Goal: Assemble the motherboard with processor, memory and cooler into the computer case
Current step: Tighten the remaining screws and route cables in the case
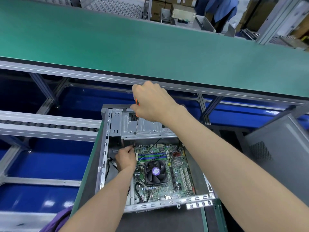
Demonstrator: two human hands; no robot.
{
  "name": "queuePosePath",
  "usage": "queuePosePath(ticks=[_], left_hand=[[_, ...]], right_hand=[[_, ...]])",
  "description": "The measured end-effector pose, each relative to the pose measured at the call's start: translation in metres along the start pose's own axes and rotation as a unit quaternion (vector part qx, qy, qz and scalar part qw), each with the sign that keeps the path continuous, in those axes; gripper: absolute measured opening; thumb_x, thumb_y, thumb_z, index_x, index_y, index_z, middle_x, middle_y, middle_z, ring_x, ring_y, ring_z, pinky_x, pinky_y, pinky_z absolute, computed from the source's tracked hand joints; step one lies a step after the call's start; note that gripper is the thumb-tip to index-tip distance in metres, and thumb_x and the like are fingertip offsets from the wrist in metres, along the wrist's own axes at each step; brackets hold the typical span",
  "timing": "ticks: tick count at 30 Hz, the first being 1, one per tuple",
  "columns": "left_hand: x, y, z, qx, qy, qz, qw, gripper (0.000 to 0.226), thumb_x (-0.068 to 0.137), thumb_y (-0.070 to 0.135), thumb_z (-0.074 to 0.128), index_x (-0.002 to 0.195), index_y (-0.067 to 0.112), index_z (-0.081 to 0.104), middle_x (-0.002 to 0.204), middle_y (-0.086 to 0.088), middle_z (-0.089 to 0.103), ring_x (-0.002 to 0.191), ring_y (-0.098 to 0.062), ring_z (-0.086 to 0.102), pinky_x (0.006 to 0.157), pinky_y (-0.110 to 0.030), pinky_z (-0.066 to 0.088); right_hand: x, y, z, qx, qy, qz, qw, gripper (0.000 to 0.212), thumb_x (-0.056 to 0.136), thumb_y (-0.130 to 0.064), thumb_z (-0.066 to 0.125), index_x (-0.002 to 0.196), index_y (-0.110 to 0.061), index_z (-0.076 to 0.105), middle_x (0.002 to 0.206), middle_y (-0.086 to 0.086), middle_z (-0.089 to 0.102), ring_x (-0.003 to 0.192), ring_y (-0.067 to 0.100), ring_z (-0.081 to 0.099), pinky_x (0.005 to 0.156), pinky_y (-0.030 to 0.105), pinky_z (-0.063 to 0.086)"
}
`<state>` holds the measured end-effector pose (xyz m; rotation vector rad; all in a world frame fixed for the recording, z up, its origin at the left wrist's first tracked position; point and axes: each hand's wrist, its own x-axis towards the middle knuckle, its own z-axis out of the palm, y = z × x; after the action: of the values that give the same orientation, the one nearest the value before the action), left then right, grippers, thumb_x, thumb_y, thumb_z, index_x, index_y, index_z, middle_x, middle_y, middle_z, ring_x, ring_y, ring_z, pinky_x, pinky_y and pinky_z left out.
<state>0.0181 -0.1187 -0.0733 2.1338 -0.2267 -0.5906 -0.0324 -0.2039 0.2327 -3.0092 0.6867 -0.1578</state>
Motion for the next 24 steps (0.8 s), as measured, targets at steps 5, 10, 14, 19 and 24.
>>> queuePosePath(ticks=[5,10,14,19,24], left_hand=[[-0.001,0.002,0.0,0.002,-0.006,-0.003,1.0,0.023,0.096,0.018,0.063,0.116,0.018,0.074,0.096,-0.011,0.075,0.055,-0.02,0.06,0.067,-0.026,0.053],[-0.003,0.008,-0.004,0.051,0.009,0.013,0.999,0.022,0.096,0.023,0.064,0.115,0.022,0.074,0.105,-0.011,0.073,0.055,-0.009,0.052,0.062,-0.021,0.042],[-0.007,0.014,-0.01,0.11,0.01,0.03,0.993,0.02,0.096,0.028,0.064,0.113,0.027,0.075,0.108,-0.011,0.073,0.075,-0.027,0.062,0.071,-0.028,0.048],[-0.008,0.016,-0.013,0.22,0.02,0.069,0.973,0.022,0.097,0.036,0.06,0.115,0.037,0.071,0.103,-0.011,0.072,0.091,-0.034,0.066,0.072,-0.034,0.047],[-0.008,0.018,-0.014,0.294,0.024,0.117,0.948,0.022,0.098,0.031,0.056,0.112,0.039,0.072,0.092,-0.008,0.073,0.085,-0.031,0.068,0.065,-0.03,0.042]], right_hand=[[0.0,-0.001,-0.003,0.021,-0.01,-0.012,1.0,0.017,0.079,-0.014,0.059,0.093,-0.008,0.05,0.082,0.006,0.047,0.078,0.032,0.051,0.06,0.038,0.044],[0.0,0.001,-0.003,0.014,0.0,-0.008,1.0,0.017,0.085,-0.016,0.059,0.094,-0.008,0.047,0.077,0.002,0.04,0.077,0.032,0.048,0.062,0.038,0.039],[0.003,-0.005,-0.002,-0.011,0.011,-0.01,1.0,0.022,0.09,-0.023,0.059,0.093,-0.013,0.039,0.075,0.0,0.032,0.077,0.031,0.042,0.063,0.038,0.031],[0.006,-0.003,-0.008,0.039,-0.022,-0.023,0.999,0.017,0.082,-0.011,0.056,0.097,-0.008,0.047,0.094,0.006,0.05,0.082,0.032,0.051,0.065,0.038,0.042],[0.009,-0.009,-0.003,-0.009,0.011,-0.011,1.0,0.023,0.091,-0.025,0.059,0.092,-0.013,0.039,0.076,-0.002,0.031,0.077,0.03,0.041,0.064,0.037,0.032]])
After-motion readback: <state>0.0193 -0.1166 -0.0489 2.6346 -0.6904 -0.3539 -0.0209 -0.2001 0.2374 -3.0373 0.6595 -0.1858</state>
